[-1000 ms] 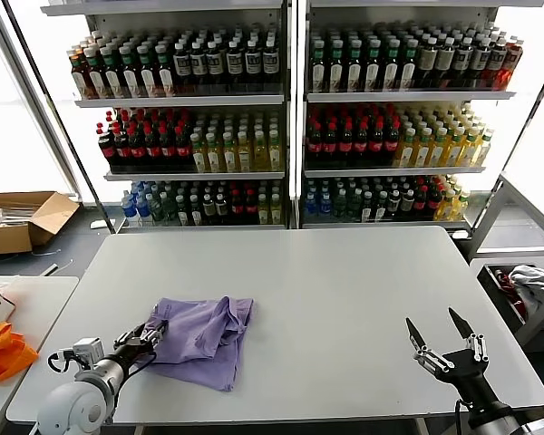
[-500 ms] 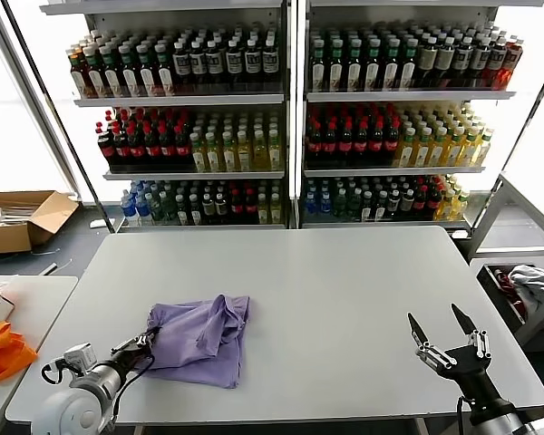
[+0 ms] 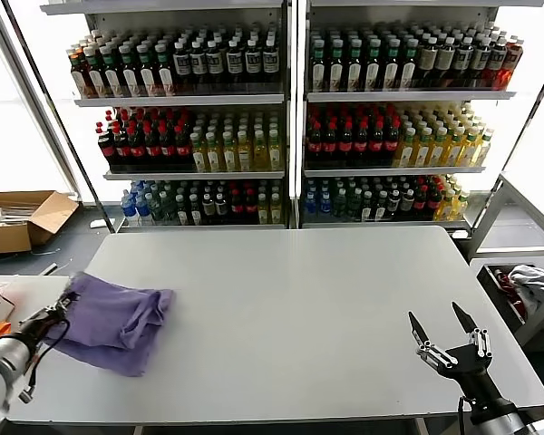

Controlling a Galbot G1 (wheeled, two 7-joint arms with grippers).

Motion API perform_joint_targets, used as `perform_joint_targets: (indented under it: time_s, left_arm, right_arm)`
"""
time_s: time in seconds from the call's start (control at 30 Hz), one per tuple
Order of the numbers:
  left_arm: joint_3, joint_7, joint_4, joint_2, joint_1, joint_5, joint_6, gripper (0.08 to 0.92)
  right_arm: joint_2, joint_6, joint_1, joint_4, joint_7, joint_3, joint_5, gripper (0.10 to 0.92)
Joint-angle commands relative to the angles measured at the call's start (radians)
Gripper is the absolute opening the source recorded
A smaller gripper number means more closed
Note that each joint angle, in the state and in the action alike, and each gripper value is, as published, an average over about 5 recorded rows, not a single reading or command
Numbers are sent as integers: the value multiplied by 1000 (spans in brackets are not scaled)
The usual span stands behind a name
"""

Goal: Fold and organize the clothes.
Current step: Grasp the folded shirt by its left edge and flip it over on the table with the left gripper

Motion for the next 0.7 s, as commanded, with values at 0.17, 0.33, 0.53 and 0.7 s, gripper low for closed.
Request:
perform_joint_targets:
  time_s: [0.17,0.33,0.53,0.7]
  left_arm:
    - [-20,-64,-181,152,39,-53,11,122]
    - [402,-155,-389,10,-7,101,10,122]
    - [878,-182,-388,-93,-112,250,11,122]
    - [965,-287,-145,-287,-306,221,10,122]
  right_arm:
    - [12,9,3,-10,-2,-3,-1,823]
    - [28,10,-4,-17,-1,5,-13,823]
    - [42,3,-59,-3,1,41,-33,823]
    - [59,-4,-109,20,2,38,-74,823]
